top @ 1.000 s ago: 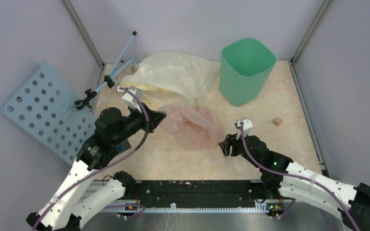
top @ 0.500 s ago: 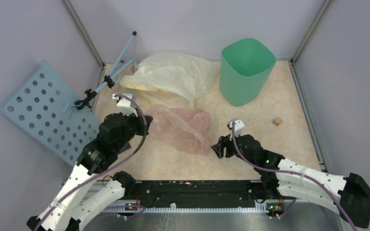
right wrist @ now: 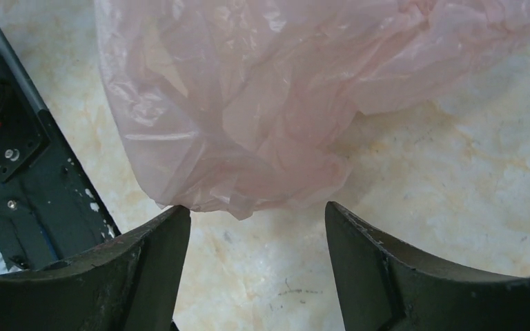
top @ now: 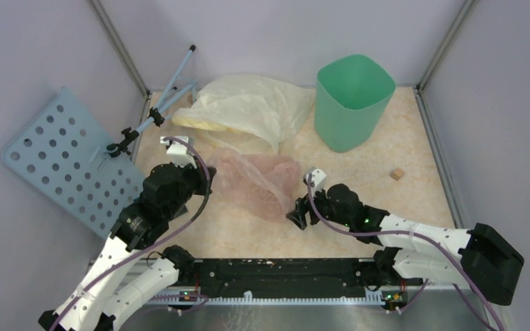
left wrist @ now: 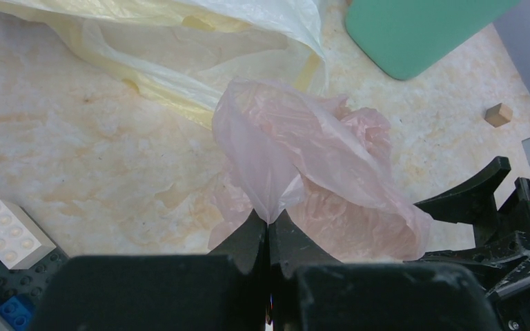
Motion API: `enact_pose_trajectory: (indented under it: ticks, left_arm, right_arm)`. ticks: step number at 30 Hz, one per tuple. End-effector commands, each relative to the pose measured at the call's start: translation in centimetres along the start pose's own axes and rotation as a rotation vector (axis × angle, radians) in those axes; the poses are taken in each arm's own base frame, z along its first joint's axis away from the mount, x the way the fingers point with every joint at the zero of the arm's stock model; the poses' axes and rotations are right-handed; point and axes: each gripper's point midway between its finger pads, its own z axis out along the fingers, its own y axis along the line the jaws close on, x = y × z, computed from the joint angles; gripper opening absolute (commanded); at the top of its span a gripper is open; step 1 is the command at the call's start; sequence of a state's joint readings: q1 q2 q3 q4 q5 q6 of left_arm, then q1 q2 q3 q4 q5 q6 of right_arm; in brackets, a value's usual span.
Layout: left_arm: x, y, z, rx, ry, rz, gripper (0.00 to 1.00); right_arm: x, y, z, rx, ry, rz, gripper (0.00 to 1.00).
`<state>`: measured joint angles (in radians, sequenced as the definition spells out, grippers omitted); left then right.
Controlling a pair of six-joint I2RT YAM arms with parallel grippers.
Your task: Put the trash bags into the trash bin
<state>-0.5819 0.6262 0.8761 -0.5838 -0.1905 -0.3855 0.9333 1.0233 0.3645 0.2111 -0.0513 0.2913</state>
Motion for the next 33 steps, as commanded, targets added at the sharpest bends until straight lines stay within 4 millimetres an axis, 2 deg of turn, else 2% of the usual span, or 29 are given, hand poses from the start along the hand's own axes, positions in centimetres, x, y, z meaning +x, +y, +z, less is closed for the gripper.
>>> enact_pose_trajectory:
  ticks: [1,11,20,21,27,29,31,33]
  left_arm:
    - [-1.1,0.1,0.0,-0.005,-0.042,0.011,0.0]
    - [-1.2,-0.2,0.1,0.007,-0.039,0.015,0.0]
    - [-1.1,-0.2,0.1,0.007,-0.039,0.011,0.0]
    - [-1.1,-0.2,0.1,0.008,-0.039,0.011,0.0]
    - [-1.1,-0.3,0.3,0.008,-0.034,0.011,0.0]
    - [-1.0,-0.1,0.4,0.001,-0.033,0.011,0.0]
    - [-1.0,0.1,0.4,-0.01,-0.034,0.009,0.0]
    - [-0.7,0.5,0.5,-0.031,-0.032,0.005,0.0]
  right_arm:
    - [-4.8,2.4,0.4,-0.097,-0.114,-0.086,0.7]
    - [-3.9,5.1,1.0,-0.199,-0.051,-0.158,0.7]
    - [-2.8,6.3,0.9,-0.217,-0.027,-0.152,0.67]
    - [-2.7,6.1,0.9,-0.207,-0.029,-0.146,0.64]
    - [-2.6,4.4,1.1,-0.104,-0.026,-0.1,0.27]
    - [-2.8,3.6,0.9,-0.049,-0.028,-0.071,0.1]
    - [-2.9,3.0,0.5,-0.008,-0.03,-0.035,0.02]
    - [-3.1,2.9,-0.2,0.01,-0.031,0.002,0.0]
